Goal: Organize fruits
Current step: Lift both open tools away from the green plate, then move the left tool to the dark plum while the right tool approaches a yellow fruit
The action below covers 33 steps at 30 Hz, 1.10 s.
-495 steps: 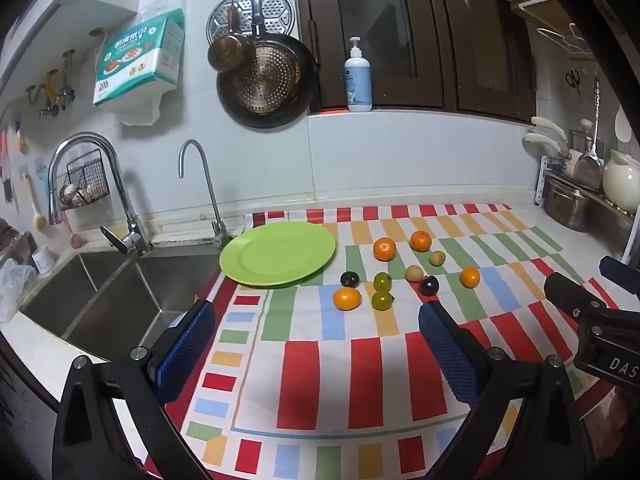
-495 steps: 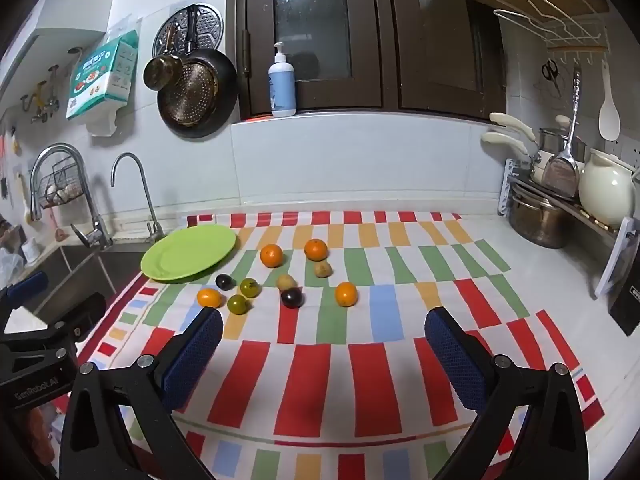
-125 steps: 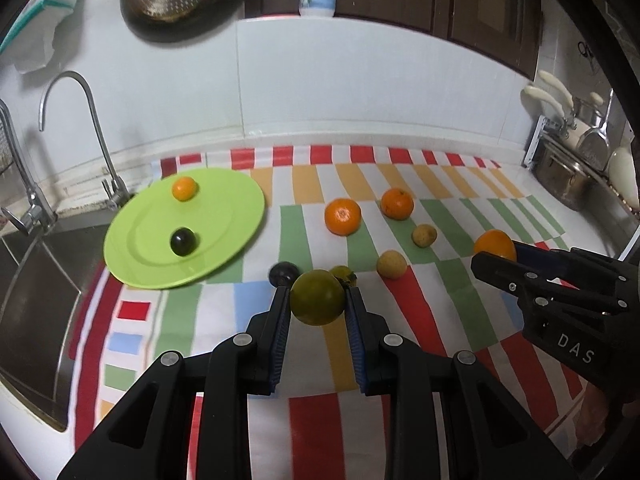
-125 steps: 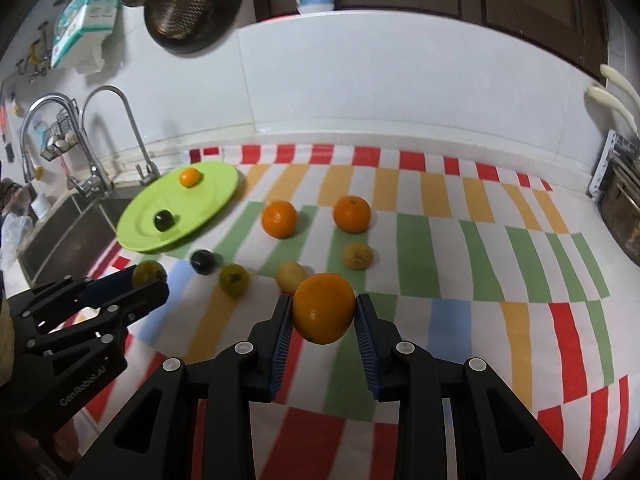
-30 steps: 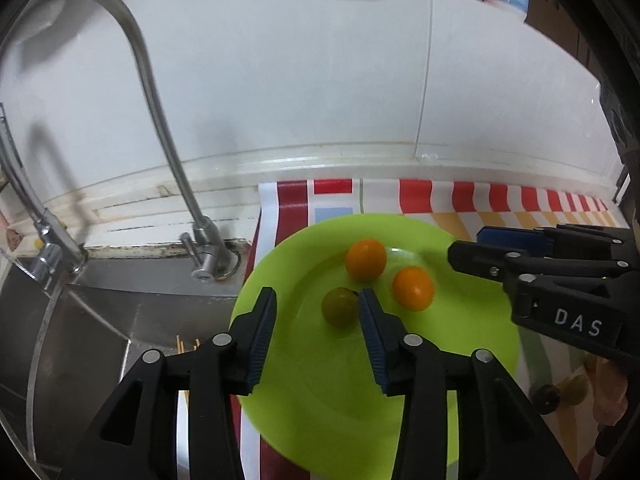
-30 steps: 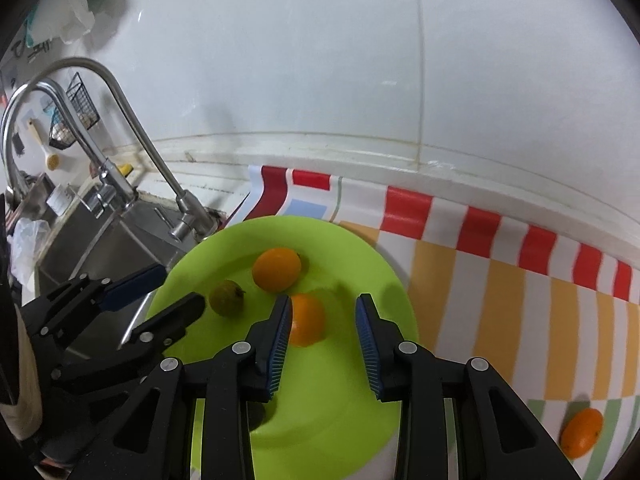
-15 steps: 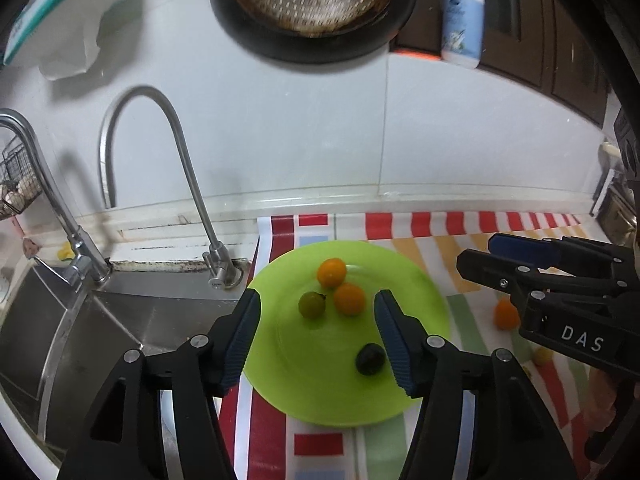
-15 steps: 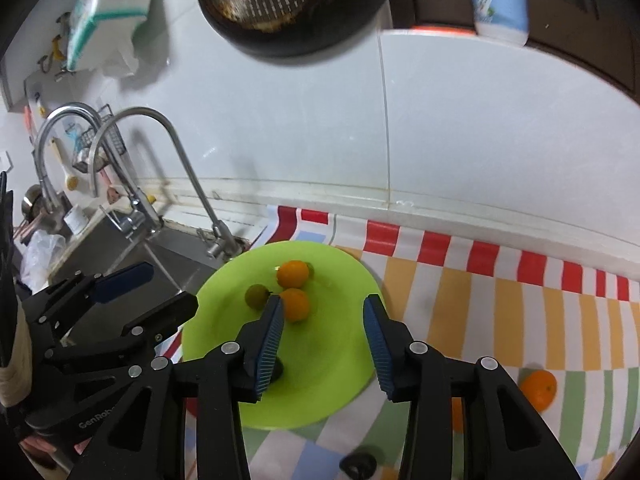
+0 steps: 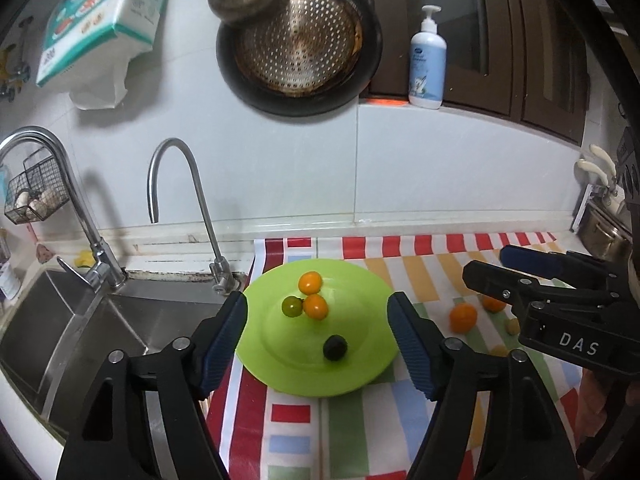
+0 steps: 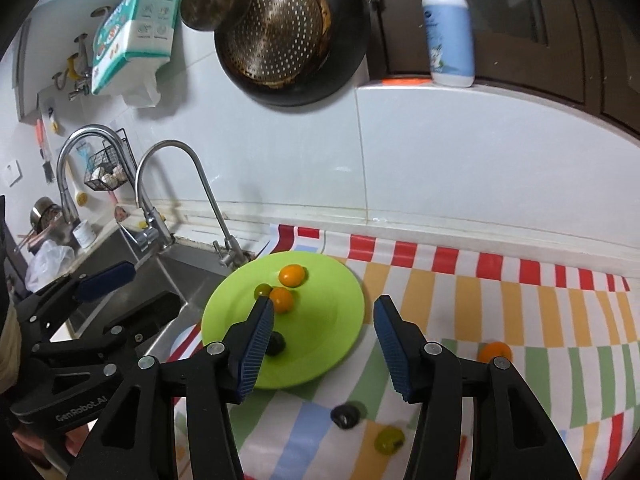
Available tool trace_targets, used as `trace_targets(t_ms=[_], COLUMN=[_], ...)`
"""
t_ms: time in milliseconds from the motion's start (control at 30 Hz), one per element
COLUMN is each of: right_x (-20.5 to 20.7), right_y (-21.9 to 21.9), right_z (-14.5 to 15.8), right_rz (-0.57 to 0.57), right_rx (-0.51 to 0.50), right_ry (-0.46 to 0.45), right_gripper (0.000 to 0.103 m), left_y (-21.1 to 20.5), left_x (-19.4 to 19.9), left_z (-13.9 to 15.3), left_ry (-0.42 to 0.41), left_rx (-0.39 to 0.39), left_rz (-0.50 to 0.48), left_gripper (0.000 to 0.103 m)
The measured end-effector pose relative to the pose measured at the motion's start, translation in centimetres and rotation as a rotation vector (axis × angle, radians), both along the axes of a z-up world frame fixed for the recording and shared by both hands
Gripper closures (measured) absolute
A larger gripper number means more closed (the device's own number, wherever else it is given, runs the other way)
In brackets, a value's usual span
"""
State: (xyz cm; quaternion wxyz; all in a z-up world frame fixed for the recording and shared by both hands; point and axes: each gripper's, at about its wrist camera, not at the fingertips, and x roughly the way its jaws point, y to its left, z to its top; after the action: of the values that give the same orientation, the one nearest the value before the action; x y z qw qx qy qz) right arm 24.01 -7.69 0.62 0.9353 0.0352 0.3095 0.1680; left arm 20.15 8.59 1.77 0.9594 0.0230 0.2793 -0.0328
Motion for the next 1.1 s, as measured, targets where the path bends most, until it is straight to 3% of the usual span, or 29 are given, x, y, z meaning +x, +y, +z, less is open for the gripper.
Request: trace_targets(t_ms=[67, 267, 500, 800, 1100], right_x=[-0.8, -3.2, -5.8, -8.4, -8.7], right_y=[-0.6, -2.6, -5.4, -8.8, -11.5], right_z=[0.2, 0.7, 0.4, -0.6, -2.8], right_rz=[-0.011, -0.046, -0.080, -0.142, -0.128], right_rx=[0.008, 0.007, 0.009, -0.075, -0.094], right_ry=[-0.009, -0.040, -0.047, -0.063, -0.004], right_gripper=[0.041, 0.040, 0.037, 0.037, 0.037], left_y=[-0.5, -2.5, -4.9, -8.2, -11.2], left_x=[-0.8, -2.8, -4.6, -5.3, -5.6], left_z=[0.2, 0.5, 0.1, -1.4, -3.5], left_ry=[-0.010, -0.041, -0.024, 0.019, 0.029], left_rx=[0.007, 0.050, 0.051, 0.037, 0.059], left_rz=[0.000, -0.012, -0.051, -0.093, -0.124], left_gripper=[0.025, 0.019, 0.019, 0.019, 0.019])
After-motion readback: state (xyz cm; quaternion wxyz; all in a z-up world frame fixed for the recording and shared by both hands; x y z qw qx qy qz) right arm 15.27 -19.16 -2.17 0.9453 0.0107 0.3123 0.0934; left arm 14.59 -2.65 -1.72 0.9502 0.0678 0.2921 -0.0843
